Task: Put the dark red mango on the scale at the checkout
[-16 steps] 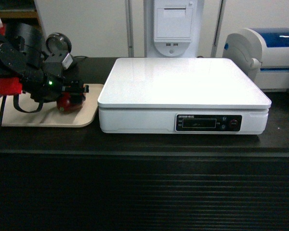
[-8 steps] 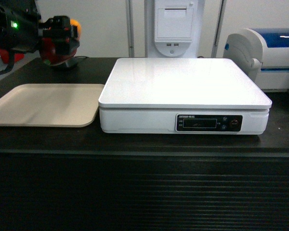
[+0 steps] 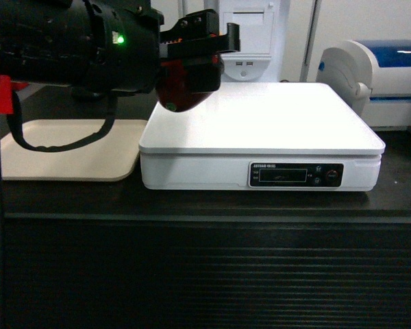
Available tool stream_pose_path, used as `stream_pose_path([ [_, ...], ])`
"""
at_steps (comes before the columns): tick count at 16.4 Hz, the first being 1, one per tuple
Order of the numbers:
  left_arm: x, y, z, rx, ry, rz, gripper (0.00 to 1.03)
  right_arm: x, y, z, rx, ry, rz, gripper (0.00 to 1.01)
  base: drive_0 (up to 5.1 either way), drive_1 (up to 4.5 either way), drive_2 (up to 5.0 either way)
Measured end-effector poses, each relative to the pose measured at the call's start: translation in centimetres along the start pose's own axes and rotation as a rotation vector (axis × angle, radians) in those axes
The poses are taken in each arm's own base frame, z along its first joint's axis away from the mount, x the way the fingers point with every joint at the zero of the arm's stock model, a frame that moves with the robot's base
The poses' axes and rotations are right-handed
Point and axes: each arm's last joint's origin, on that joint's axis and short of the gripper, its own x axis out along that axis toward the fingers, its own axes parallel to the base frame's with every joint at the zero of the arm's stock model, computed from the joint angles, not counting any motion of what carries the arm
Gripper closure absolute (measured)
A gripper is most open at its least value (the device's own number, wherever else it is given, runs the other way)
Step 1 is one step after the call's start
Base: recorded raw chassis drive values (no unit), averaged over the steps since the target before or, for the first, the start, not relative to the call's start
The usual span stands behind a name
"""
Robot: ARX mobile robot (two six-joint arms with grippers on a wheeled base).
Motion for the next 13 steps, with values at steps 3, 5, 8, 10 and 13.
stream_pose_path([
  [3, 2.6, -1.2, 0.0, -0.086, 0.037, -0.011, 0.41, 0.0, 0.0, 0.0, 0.0, 0.0, 0.0, 0.03, 0.0, 0.0, 0.0],
  [5, 5.2, -1.9, -0.6, -0.147, 0.094, 0.008, 0.41, 0.0, 0.0, 0.0, 0.0, 0.0, 0.0, 0.03, 0.0, 0.0, 0.0],
  [8, 9.2, -3.2, -0.4, -0.224, 0.162, 0.016, 0.41, 0.0, 0.0, 0.0, 0.0, 0.0, 0.0, 0.03, 0.0, 0.0, 0.0],
  [10, 11.3, -4.2, 0.1, -0.23, 0.184, 0.019, 0.41, 0.0, 0.0, 0.0, 0.0, 0.0, 0.0, 0.03, 0.0, 0.0, 0.0],
  [13, 14.0, -5.2, 1.5, -0.217, 0.196, 0.053, 0.41, 0.0, 0.0, 0.0, 0.0, 0.0, 0.0, 0.03, 0.0, 0.0, 0.0],
])
